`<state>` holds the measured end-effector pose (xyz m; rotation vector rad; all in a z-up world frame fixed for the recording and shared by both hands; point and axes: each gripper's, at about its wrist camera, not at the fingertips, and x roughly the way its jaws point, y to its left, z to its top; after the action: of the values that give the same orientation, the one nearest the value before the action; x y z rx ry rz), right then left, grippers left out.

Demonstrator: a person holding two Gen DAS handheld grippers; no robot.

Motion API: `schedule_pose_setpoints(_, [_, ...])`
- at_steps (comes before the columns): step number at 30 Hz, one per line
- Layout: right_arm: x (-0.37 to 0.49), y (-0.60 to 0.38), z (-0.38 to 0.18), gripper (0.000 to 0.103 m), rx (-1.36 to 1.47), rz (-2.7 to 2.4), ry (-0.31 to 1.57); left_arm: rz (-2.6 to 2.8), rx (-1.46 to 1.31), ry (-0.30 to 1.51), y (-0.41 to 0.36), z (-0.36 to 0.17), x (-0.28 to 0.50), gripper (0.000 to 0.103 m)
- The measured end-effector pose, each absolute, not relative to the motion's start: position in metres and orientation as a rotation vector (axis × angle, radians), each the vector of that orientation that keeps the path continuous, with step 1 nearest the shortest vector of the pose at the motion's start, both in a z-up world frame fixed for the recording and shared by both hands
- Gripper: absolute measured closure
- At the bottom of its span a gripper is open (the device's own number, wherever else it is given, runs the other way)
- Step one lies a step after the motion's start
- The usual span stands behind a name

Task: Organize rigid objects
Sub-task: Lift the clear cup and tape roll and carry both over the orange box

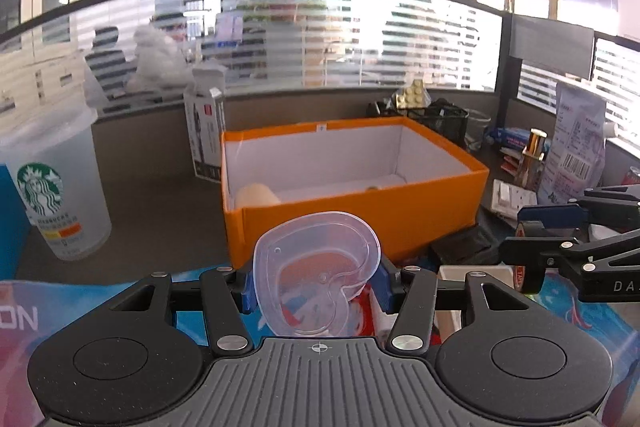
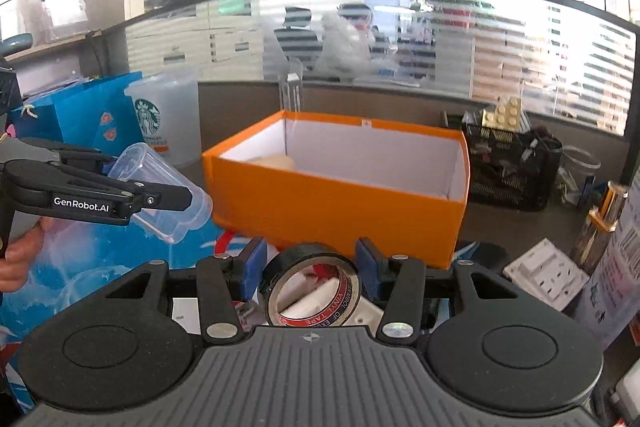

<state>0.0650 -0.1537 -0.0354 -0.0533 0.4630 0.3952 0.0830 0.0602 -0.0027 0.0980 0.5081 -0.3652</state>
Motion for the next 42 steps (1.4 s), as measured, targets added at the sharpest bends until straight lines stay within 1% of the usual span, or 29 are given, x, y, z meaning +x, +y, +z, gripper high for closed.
schedule_pose_setpoints(22, [0.08,-0.149,-0.004,0.057,-0.08,0.395,0.4,-0.364,0.118,0.428,0.054,0.035,0.089,0.052])
schedule_pose_setpoints(42, [0.133,-0.148,0.019,0.057,-0.084,0.362,0.38,-0.352,0.102,0.401,0.056,0.055,0.124,0.052])
